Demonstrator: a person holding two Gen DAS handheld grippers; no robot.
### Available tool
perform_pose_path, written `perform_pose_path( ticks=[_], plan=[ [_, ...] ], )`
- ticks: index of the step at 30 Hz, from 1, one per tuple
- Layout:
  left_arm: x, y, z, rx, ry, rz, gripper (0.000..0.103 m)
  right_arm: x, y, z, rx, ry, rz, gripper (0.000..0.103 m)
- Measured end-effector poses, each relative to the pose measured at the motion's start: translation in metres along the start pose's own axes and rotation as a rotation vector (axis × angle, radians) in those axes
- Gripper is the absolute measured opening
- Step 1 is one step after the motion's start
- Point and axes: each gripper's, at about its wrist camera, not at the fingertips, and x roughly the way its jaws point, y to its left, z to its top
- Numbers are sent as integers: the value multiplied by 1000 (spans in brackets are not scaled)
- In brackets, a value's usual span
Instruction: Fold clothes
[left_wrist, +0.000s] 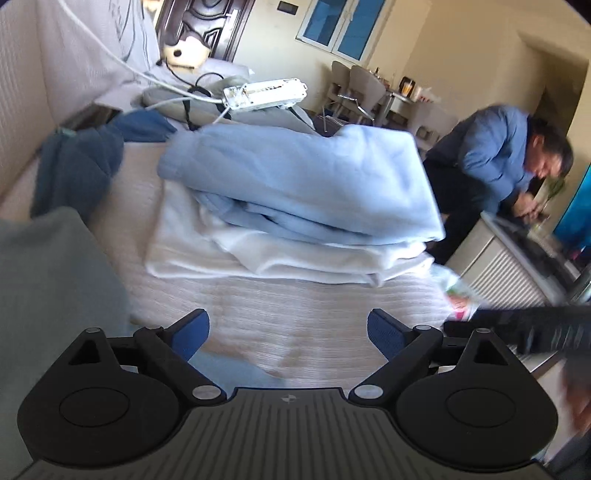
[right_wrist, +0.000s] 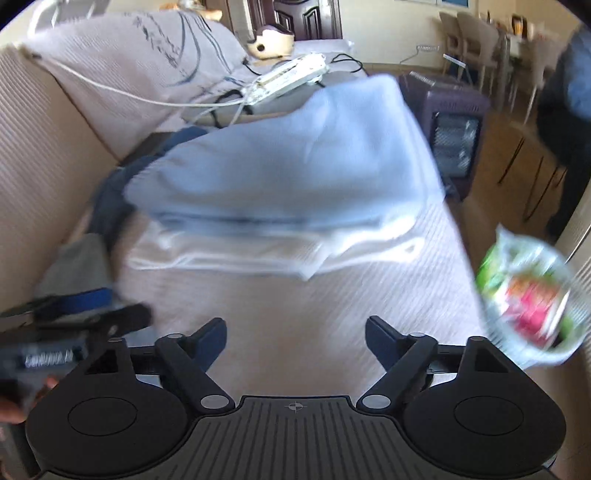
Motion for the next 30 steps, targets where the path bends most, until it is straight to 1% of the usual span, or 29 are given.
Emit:
perform_pose_path(
  ticks=[2,5,8,12,18,20,22,30],
  plan=[
    [-4,-5,-1,23,-18,17,92,-3,0,-16,14,-18,26,88],
    [-8,-11,-2,64,-44,51,94,4,-2,-24,63,-13,33,88],
    [-9,-10,-2,54,-41,47,94,10,-3,-26,97,-19,26,88],
    [-5,-9,-2,38,-22,40,94,19,5,-33,63,6,6,88],
    [-5,-6,-2,23,-21,41,94,25,20,-40,-23,17,20,88],
    [-4,-6,-2,20,-19,41,94,27,22,-42,-38,19,8,88],
    [-3,-6,-2,29,-14,42,96,27,23,-43,-45,18,-10,88],
    [-4,-14,-2,87,-19,69,99,29,30,-45,-87,30,-22,88]
  ],
)
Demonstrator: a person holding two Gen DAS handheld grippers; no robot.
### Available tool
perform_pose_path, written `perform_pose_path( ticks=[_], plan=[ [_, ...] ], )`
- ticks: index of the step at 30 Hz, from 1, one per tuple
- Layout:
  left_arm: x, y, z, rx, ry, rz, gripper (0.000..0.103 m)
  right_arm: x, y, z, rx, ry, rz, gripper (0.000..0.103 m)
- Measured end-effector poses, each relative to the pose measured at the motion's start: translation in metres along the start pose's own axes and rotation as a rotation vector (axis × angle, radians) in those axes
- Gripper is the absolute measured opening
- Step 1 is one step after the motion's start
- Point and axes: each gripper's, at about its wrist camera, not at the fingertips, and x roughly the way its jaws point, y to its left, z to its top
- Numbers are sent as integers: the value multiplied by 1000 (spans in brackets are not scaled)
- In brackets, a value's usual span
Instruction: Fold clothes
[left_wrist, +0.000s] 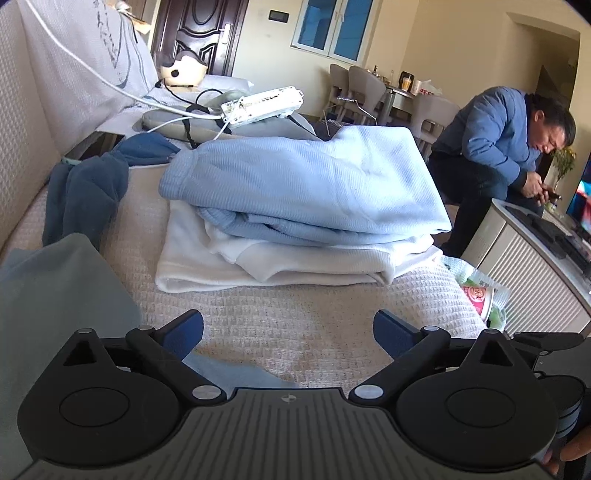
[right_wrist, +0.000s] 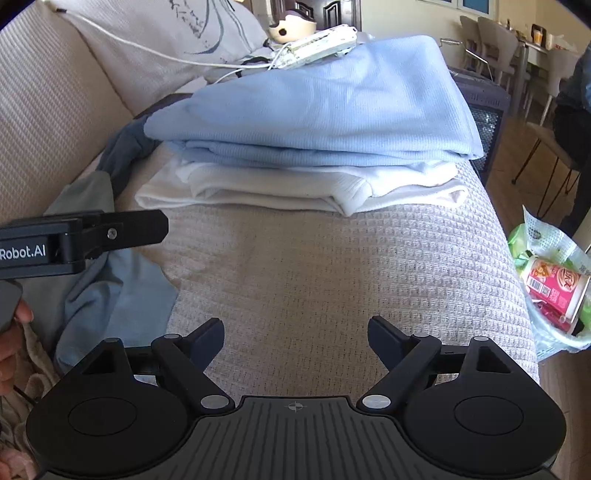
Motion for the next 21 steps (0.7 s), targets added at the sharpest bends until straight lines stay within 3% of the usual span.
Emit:
perform_pose_path(
  ticks=[8,21],
  plan=[
    [-2,3,2,-15,4,25,102,10,-10,0,61,51,-34,88],
    [4,0,-1,23,30,63,102,17,2,-2,-24,72,-73,94]
  ],
)
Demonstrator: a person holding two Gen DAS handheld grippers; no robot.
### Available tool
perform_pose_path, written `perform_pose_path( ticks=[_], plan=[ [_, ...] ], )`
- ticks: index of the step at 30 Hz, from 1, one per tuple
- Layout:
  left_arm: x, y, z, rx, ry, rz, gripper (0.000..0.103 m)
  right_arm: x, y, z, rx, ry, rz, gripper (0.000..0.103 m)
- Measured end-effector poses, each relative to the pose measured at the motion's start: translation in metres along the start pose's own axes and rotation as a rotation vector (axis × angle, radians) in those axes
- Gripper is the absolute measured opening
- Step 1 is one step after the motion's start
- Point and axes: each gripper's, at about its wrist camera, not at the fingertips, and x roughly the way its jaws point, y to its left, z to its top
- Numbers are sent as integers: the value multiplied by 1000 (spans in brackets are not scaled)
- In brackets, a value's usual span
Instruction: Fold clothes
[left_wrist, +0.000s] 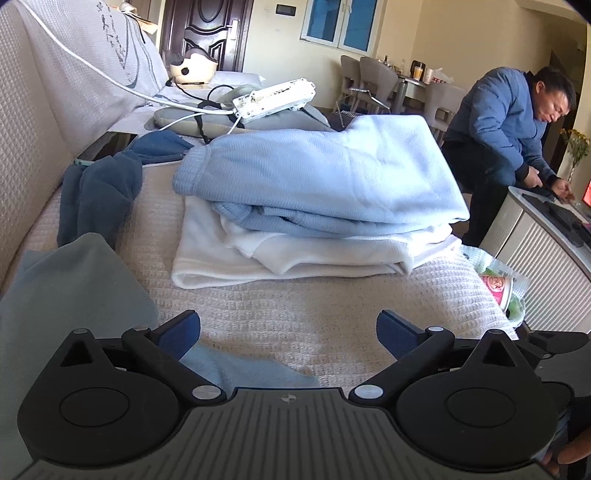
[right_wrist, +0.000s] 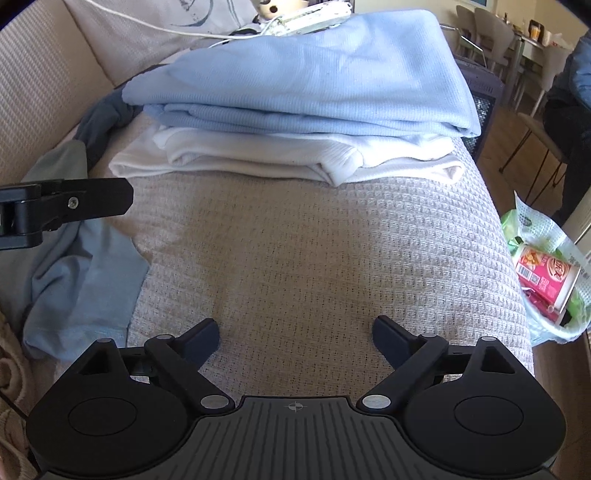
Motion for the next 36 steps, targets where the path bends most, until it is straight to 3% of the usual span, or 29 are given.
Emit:
perform_pose_path(
  ticks=[15,36],
  plan=[
    [7,4,-2,-8,50,27,102,2,1,-1,-14,11,-21,99],
    [8,5,-2,-8,54,28,102,3,3,-1,-31,16,-37,102]
  ],
)
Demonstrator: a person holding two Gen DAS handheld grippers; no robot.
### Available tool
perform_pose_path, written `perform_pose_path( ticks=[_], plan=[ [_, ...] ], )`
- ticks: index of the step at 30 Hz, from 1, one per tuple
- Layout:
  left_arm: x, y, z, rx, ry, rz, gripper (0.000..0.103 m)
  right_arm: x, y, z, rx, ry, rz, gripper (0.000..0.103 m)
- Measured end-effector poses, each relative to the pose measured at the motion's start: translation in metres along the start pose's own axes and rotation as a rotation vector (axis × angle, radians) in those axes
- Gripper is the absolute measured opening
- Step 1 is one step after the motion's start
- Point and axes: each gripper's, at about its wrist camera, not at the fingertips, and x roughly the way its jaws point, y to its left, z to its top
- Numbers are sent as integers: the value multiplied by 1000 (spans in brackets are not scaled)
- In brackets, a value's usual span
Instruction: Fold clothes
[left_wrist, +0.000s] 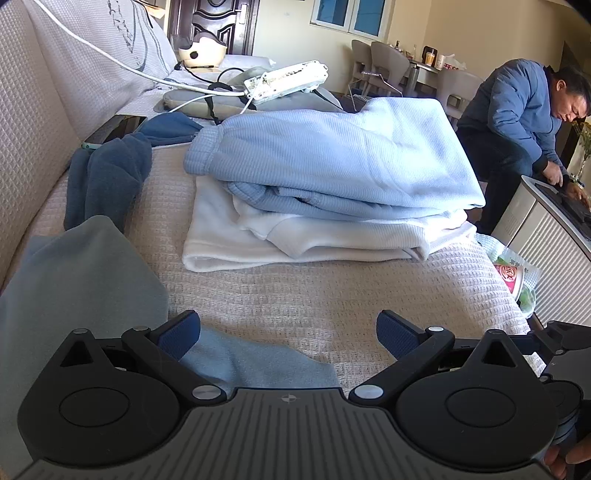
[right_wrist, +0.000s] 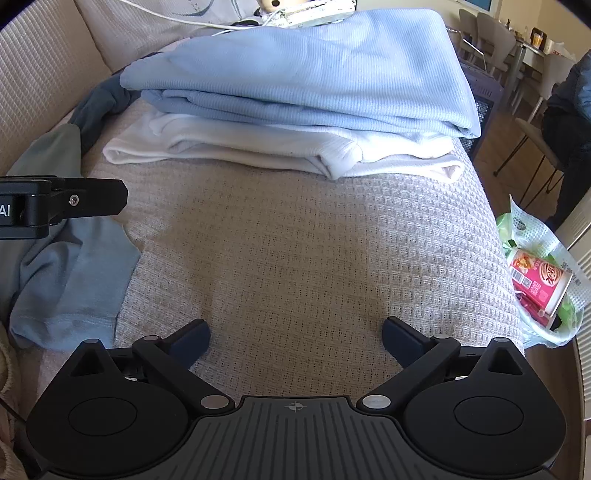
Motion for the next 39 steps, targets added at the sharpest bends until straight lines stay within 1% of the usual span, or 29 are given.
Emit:
perform_pose_path(
  ticks=[39],
  plan=[
    [3,2,-1,-11,5,13,102,2,1,1,-15,-1,-10,103]
  ],
)
